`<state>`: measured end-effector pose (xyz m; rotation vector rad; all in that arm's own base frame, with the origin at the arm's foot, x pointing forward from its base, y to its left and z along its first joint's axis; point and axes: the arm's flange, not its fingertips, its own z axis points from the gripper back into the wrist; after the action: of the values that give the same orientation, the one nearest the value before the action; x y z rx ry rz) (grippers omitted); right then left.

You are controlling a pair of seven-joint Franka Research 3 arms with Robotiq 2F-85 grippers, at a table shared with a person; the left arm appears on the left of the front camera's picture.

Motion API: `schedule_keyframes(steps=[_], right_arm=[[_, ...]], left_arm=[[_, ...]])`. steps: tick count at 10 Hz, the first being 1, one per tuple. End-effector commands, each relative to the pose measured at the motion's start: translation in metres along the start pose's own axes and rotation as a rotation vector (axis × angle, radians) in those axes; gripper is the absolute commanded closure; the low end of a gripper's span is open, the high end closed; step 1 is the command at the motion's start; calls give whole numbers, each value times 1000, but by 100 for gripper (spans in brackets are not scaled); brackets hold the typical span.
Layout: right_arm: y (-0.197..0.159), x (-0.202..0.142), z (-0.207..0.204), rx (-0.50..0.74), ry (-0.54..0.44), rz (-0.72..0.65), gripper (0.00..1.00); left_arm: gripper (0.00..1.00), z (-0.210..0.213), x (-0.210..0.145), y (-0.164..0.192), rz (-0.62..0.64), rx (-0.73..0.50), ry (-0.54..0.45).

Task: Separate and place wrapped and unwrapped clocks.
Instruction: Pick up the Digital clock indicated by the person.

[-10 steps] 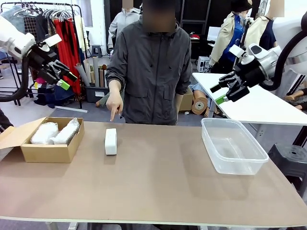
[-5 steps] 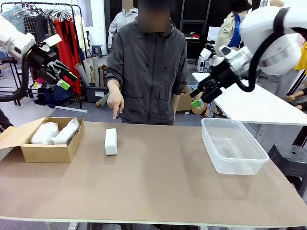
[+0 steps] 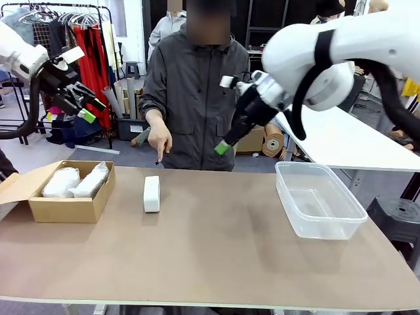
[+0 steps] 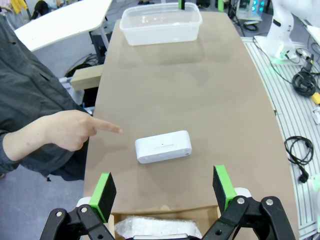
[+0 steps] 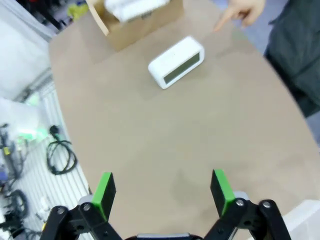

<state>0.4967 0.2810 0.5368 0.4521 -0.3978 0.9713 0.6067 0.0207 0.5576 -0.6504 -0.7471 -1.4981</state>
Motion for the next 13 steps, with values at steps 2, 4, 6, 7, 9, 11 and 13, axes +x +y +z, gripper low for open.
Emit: schedule_keyframes(steps=[2,4,6,7,9,11,13], right_arm=[[10,66,-32,-46,141,-105,0],[9,89,-57,-72,238,-142,0],[11,101,-81,-141,276,-134,0],[12,103,-87,-104,288,-85,0],[8,78,-76,-118,242,-131,0],[8,78,-76,-118,242,-131,0],[8,78,-76,-118,242,-131,0]], left_arm=[[0,2,0,-1,-7,-6,4],[0,2,0,-1,-7,-6,4],[0,2,0,-1,-7,-6,4],[0,2,0,-1,-7,-6,4],[0,2,0,-1,-7,-6,4],[0,2,0,-1,-7,-6,4],[0,2,0,-1,-7,-6,4]])
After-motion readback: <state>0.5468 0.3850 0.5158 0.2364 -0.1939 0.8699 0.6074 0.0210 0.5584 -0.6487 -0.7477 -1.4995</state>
